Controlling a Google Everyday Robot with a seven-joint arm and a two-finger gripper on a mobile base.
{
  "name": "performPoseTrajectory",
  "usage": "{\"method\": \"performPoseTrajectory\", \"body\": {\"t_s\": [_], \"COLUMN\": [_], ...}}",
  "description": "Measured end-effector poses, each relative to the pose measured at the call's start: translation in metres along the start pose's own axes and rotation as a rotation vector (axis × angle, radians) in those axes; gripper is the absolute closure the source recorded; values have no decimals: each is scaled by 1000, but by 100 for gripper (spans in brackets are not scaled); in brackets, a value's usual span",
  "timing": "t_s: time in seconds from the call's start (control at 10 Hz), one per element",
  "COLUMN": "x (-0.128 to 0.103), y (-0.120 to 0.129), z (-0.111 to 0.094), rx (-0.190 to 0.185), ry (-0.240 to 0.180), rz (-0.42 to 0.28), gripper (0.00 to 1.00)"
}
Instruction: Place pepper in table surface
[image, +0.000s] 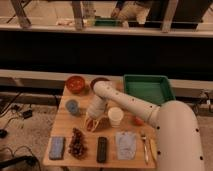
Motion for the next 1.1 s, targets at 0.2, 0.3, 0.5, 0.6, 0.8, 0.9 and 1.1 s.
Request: {"method": "performPoseTrajectory", "body": {"t_s": [0.2,0.3,0.5,0.6,0.8,0.9,1.1], "x": [0,0,0,0,0,0,0], "y": [0,0,0,0,0,0,0], "z": [0,0,0,0,0,0,0], "rx": [0,0,0,0,0,0,0], "ry": [-1,-1,-1,-1,-1,-1,-1], "rz": [0,0,0,0,0,0,0], "gripper": [80,80,80,80,92,99,95]}}
